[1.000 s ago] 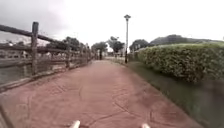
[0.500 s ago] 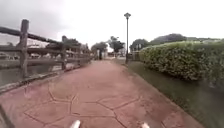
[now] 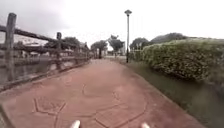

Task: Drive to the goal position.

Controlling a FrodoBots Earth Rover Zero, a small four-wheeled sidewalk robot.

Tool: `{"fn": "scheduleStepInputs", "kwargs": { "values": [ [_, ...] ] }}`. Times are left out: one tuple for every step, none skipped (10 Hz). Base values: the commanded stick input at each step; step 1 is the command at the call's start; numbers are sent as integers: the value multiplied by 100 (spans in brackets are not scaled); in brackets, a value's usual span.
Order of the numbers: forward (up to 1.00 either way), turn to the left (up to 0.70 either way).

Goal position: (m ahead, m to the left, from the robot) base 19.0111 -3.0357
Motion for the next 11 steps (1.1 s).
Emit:
{"fn": "scheduleStepInputs", "kwargs": {
  "values": [
    [70, 0],
    [70, 0],
    [70, 0],
    [70, 0],
    [70, 0],
    [70, 0],
    [70, 0],
    [70, 0],
    [70, 0],
    [70, 0],
    [70, 2]
  ]
}}
